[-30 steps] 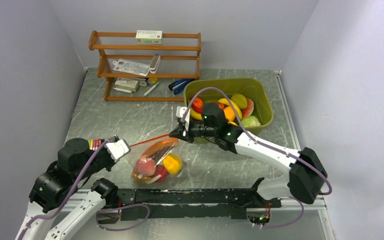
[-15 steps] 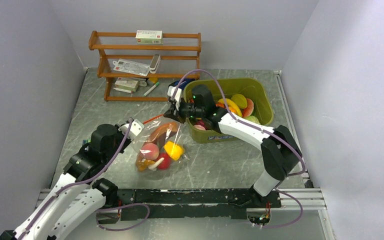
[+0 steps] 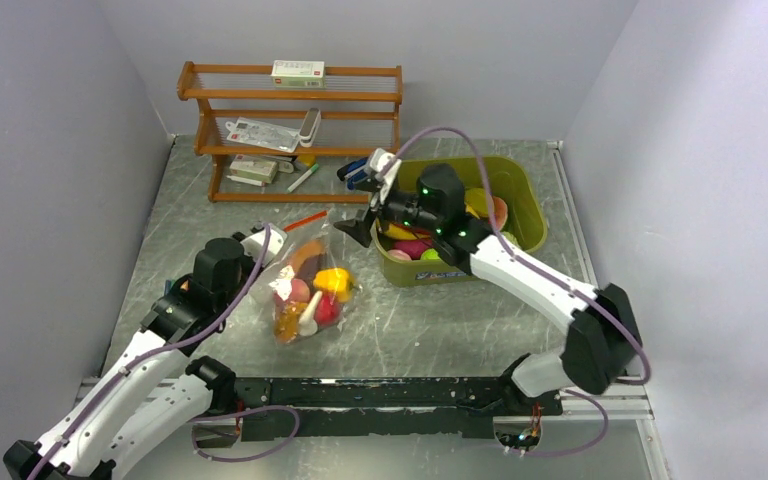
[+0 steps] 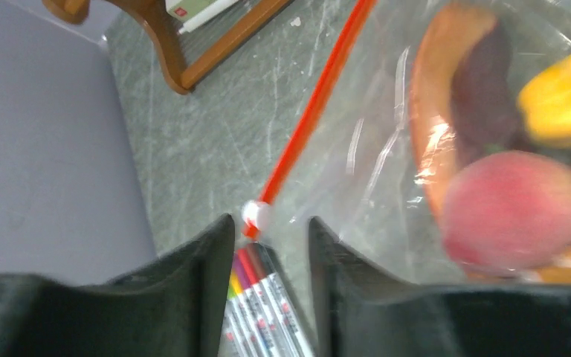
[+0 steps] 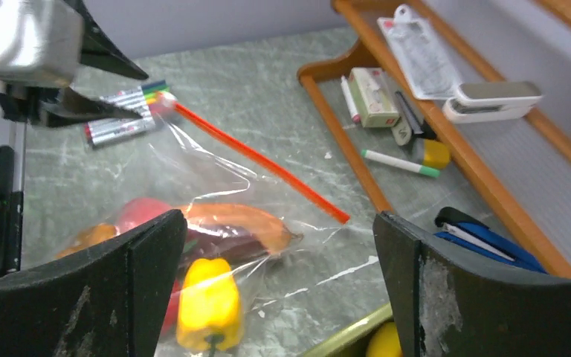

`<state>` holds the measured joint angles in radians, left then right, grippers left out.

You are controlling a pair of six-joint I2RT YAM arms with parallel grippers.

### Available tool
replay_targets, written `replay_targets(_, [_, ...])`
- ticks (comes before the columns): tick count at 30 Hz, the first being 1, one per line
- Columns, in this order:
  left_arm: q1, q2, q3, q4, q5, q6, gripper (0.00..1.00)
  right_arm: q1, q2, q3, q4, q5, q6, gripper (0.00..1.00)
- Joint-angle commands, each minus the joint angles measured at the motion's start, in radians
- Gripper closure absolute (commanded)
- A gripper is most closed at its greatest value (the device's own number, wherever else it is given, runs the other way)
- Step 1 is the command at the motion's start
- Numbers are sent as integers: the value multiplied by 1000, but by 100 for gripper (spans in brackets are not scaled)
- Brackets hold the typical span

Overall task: Place the food in the zip-top bag and seal the zipper
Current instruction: Place the zipper food storage bag at the center of the board, then reset both arms

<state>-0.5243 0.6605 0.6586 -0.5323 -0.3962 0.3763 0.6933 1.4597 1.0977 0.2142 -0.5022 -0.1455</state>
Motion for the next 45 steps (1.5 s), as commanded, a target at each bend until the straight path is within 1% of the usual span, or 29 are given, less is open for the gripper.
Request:
replay_targets(1, [9,3,36,33,-27,-67,45,-2,-129,-79,62,99,158,0])
replay_targets(2, [9,5,45,35,-16,-83,39,-2,-154,-89,55,123,199,0])
replay_targets(4, [10,14,79,21,9,-104,34,-2,-202,-133,7,188,278,0])
replay_targets(6, [9,28,120,-3,22,-131,30,-2,-232,-128,-75,249,351,0])
replay_targets(7, [9,34,147,-22,32,-150,25,-2,-246,-114,-131,271,365,0])
replay_targets(8, [9,41,177,-37,46,-169,23,-2,-255,-104,-182,294,379,0])
replay_targets(9, [9,44,202,-45,56,-194,19,-2,-267,-88,-226,316,409,0])
replay_targets(11, [9,44,246,-49,42,-262,5,-2,-289,-55,-306,401,495,0])
replay_targets(12, [9,41,262,-41,13,-310,3,-2,-302,-47,-342,434,528,0])
replay_targets(13, [9,38,278,-40,-8,-355,2,-2,-314,-41,-371,461,546,0])
replay_targets(15, [9,31,314,-48,7,-421,1,-2,-346,-30,-426,519,561,0])
replay_targets(19, [9,22,369,-66,172,-537,1,-2,-396,24,-550,697,600,0])
replay_targets(21, [9,19,387,-74,235,-586,1,-2,-422,54,-604,761,616,0])
replay_targets(24, [9,6,406,-73,263,-705,2,-3,-462,67,-651,811,636,0])
replay_targets(25, [9,0,411,-70,267,-775,1,-2,-480,61,-652,813,635,0])
replay_targets(27, [9,-13,418,-66,284,-840,0,-3,-502,46,-653,809,625,0])
replay_targets(30, [9,-41,400,-51,306,-886,0,-3,-523,31,-673,819,644,0])
replay_targets(33, [9,-72,363,-55,299,-921,0,-2,-541,11,-687,831,677,0])
replay_targets(38, [9,-115,298,-66,307,-934,0,-2,-589,-50,-671,849,728,0])
replay_targets(42, [9,-121,306,-123,304,-961,0,-2,-603,-62,-670,864,756,0])
replay_targets(45, [9,-140,299,-101,309,-950,0,-2,-598,-53,-664,863,761,0])
